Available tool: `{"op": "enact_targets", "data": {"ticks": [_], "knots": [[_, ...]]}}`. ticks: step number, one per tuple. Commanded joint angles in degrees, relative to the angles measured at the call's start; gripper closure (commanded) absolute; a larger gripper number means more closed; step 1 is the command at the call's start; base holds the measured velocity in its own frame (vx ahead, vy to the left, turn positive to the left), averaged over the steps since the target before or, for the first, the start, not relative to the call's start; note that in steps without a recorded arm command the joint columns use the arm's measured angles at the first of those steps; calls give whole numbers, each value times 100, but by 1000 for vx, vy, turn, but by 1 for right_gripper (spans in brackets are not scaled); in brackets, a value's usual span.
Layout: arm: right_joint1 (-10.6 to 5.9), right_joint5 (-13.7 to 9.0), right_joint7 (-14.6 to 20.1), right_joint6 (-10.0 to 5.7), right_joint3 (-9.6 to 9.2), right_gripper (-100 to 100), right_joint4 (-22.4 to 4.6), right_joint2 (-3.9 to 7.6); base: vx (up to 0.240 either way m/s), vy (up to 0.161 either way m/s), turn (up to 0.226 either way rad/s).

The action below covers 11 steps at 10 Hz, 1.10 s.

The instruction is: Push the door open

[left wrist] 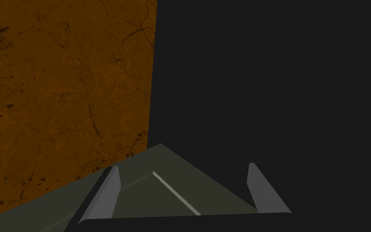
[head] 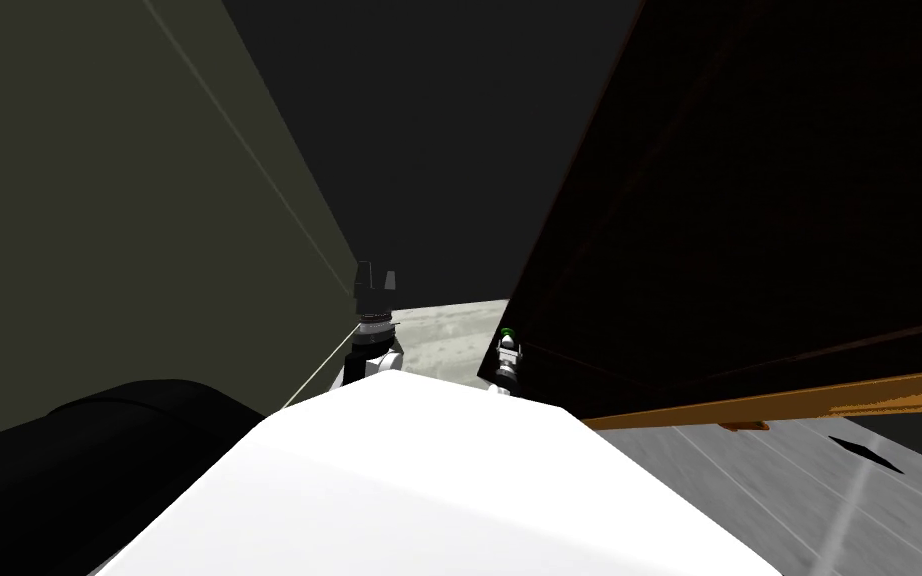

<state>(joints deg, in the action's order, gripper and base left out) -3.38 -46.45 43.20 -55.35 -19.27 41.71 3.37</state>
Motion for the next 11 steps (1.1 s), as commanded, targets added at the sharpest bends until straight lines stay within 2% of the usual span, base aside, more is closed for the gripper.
{"op": "enact_targets", "data": {"ticks": [1, 4, 8, 9, 10, 11], "knots": [[60, -184, 249, -56, -114, -100, 115, -77, -108, -21, 53], [141, -477, 643, -164, -297, -100, 262, -239, -86, -25, 54], [216, -749, 1009, -264, -468, -100, 399, -441, -64, -14, 38], [229, -710, 929, -222, -436, -100, 432, -388, -26, -4, 7], [221, -723, 972, -219, -424, -100, 428, -199, 63, -14, 17], [213, -726, 989, -216, -412, -100, 419, -138, 141, -48, 18]]}}
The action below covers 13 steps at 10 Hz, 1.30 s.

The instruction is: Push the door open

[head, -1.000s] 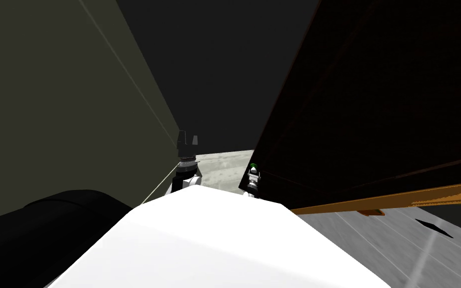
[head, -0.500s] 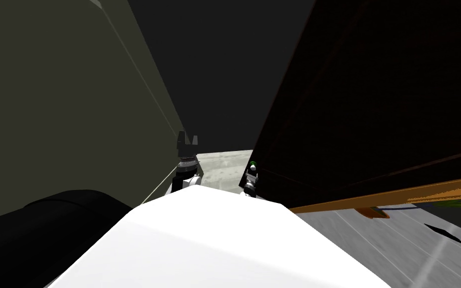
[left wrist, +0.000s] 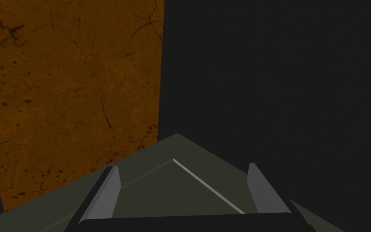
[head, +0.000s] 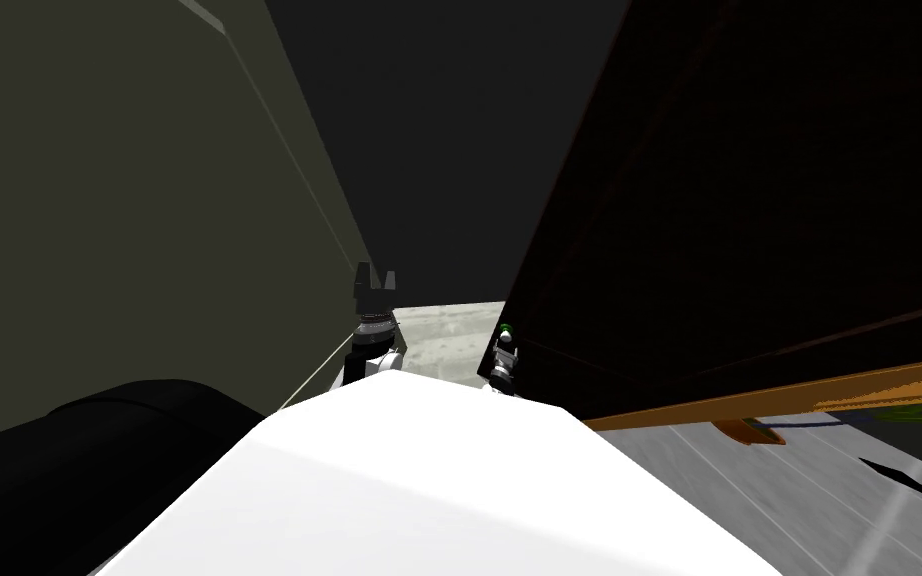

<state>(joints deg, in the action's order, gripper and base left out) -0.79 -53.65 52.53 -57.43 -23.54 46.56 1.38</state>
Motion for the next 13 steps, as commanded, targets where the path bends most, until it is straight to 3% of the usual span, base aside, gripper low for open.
{"op": "enact_targets", "data": {"ticks": [1, 3, 4, 9, 13], "knots": [[-60, -10, 83, -4, 33, -100, -79, 66, 208, -71, 28], [-48, -11, 73, 3, 36, -100, -59, 33, 151, -65, 15], [-48, -11, 73, 3, 36, 100, -59, 33, -7, 10, 22], [-48, -11, 73, 3, 36, 100, -59, 33, -19, 9, -3], [-75, -158, 82, 6, 170, 100, -81, 144, 177, 0, -11]]}}
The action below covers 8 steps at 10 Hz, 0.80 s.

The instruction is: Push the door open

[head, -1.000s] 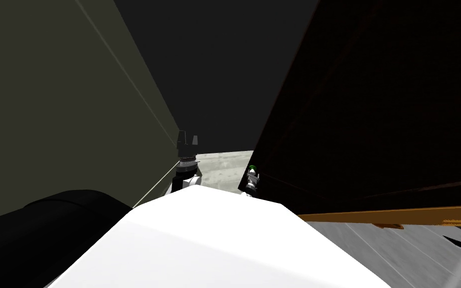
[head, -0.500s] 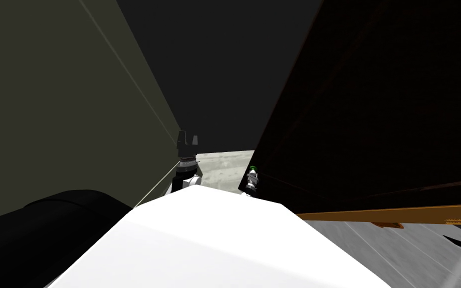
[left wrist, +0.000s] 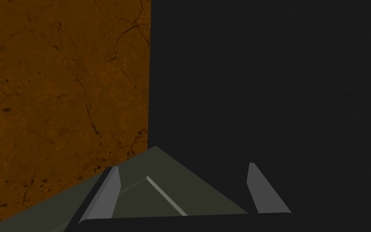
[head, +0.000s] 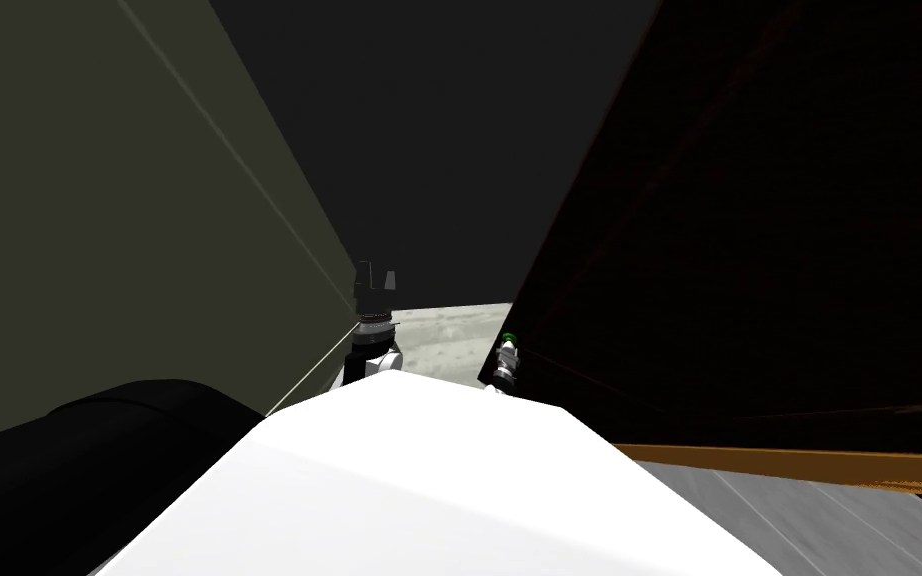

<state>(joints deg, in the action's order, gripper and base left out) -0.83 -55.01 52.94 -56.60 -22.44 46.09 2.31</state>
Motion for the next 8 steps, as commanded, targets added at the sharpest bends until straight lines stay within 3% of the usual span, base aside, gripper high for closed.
{"op": "enact_targets", "data": {"ticks": [1, 5, 6, 8], "knots": [[-82, -56, 45, -84, 94, 100, -34, 53, 214, 33, -31], [-129, -214, 59, -116, 252, 100, -34, -52, 230, -11, -33], [-74, -195, 29, -78, 220, 100, -6, -34, 88, -34, 6], [-105, -292, 6, -132, 348, 100, -6, 48, 165, 17, -42]]}}
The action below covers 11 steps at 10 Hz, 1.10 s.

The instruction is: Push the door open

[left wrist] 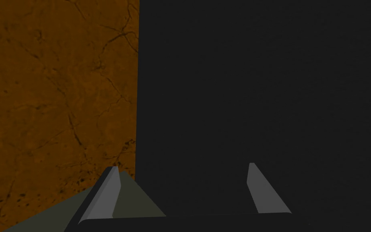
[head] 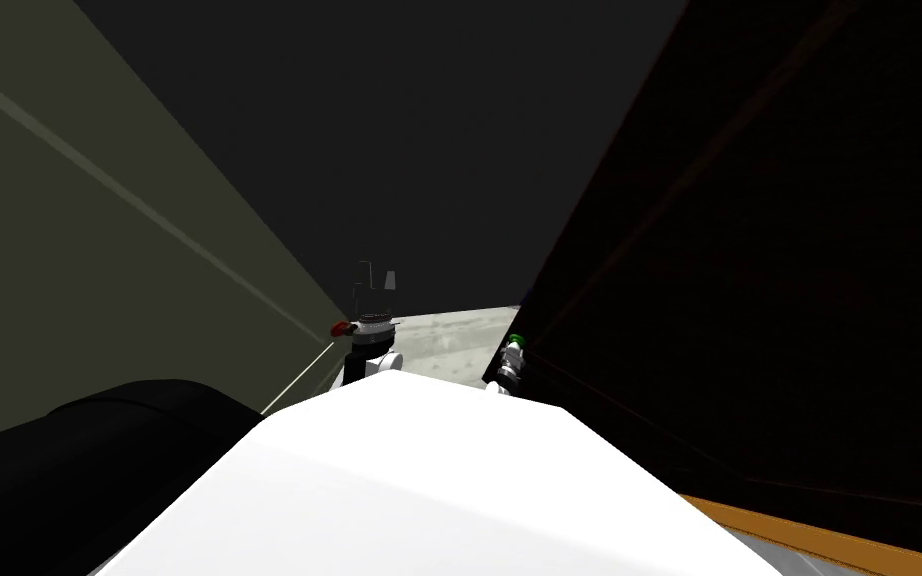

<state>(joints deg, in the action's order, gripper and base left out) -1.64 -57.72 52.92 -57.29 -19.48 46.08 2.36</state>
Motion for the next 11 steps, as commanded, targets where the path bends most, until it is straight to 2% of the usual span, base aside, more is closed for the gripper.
{"op": "enact_targets", "data": {"ticks": [1, 5, 8, 9, 10, 11], "knots": [[-28, -61, -2, -83, 102, 100, -10, 65, 192, 23, -46], [-48, -260, -52, -184, 355, 100, -34, 101, 221, 7, -63], [-60, -390, -85, -251, 520, 100, -49, 52, 226, -5, -67], [-30, -368, -90, -197, 478, 100, -30, 62, 98, -25, -16], [-35, -453, -118, -246, 579, 100, -21, 121, 161, -32, -38], [-36, -475, -123, -258, 603, 100, -23, 132, 192, -20, -44]]}}
